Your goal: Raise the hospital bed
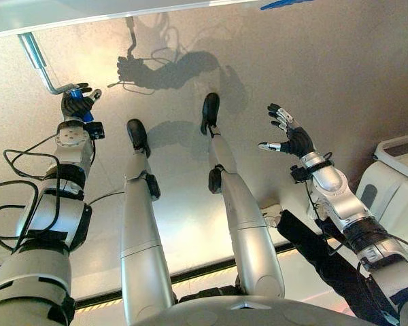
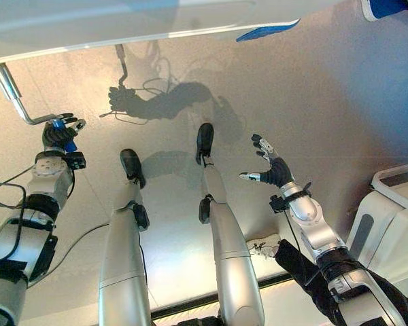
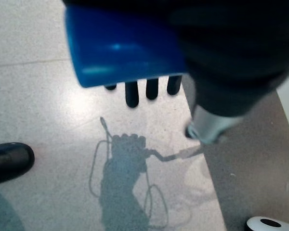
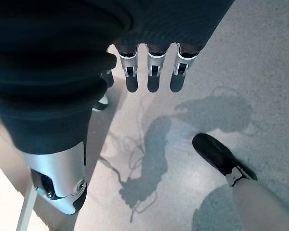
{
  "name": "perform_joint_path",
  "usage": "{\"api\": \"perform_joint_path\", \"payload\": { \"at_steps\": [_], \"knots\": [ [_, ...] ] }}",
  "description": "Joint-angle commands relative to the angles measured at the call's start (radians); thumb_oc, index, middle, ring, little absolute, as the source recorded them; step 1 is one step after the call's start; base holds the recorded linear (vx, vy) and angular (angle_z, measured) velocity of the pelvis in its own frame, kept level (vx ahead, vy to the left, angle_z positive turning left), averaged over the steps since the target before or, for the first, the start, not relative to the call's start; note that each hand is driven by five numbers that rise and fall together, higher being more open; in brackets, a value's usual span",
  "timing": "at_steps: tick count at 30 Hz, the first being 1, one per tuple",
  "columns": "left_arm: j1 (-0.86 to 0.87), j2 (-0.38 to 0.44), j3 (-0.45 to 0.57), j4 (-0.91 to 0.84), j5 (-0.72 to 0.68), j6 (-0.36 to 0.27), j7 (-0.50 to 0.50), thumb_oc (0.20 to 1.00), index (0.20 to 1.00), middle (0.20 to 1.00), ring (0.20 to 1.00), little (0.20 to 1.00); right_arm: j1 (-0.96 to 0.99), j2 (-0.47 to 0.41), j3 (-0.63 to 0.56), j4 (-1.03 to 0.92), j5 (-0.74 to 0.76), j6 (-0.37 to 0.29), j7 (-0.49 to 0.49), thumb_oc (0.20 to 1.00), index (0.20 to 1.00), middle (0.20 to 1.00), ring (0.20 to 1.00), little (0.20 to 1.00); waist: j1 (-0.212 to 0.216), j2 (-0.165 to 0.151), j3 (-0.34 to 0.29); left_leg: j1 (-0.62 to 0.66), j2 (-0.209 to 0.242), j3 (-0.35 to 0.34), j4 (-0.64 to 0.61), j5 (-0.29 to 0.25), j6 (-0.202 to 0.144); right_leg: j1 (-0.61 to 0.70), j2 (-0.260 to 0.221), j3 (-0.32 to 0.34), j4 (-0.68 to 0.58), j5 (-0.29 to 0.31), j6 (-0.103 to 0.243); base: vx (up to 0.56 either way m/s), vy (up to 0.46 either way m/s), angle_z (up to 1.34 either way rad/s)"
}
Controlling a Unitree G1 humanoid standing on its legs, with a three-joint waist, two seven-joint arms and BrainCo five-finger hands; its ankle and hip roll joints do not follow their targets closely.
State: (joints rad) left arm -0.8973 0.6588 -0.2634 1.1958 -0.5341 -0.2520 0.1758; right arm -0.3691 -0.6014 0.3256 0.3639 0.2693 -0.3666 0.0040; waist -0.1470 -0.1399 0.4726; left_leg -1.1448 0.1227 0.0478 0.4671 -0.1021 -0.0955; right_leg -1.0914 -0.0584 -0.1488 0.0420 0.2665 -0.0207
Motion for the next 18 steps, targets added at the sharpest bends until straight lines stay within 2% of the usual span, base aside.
{"api": "perform_joint_path", "payload": {
  "at_steps": [1, 18],
  "knots": [
    [0.023, 0.034, 0.011, -0.052, -0.003, -0.019, 0.011, 0.200, 0.200, 0.200, 0.200, 0.200, 0.066, -0.047, -0.025, -0.082, 0.018, -0.038, -0.008, 1.000, 1.000, 1.000, 1.000, 1.000, 0.014, 0.021, 0.037, 0.101, -0.047, 0.009, -0.198, 0.113, 0.054, 0.055, -0.027, 0.023, 0.165, -0.147, 0.155, 0.00, 0.000, 0.00],
    [0.019, 0.028, -0.024, -0.102, -0.002, -0.024, -0.002, 0.200, 0.200, 0.200, 0.200, 0.200, 0.058, -0.055, -0.011, -0.066, 0.007, -0.034, -0.013, 1.000, 1.000, 1.000, 1.000, 1.000, 0.017, 0.028, 0.046, 0.119, -0.051, 0.010, -0.208, 0.116, 0.054, 0.064, -0.028, 0.019, 0.168, -0.152, 0.153, 0.00, 0.000, 0.00]
  ]
}}
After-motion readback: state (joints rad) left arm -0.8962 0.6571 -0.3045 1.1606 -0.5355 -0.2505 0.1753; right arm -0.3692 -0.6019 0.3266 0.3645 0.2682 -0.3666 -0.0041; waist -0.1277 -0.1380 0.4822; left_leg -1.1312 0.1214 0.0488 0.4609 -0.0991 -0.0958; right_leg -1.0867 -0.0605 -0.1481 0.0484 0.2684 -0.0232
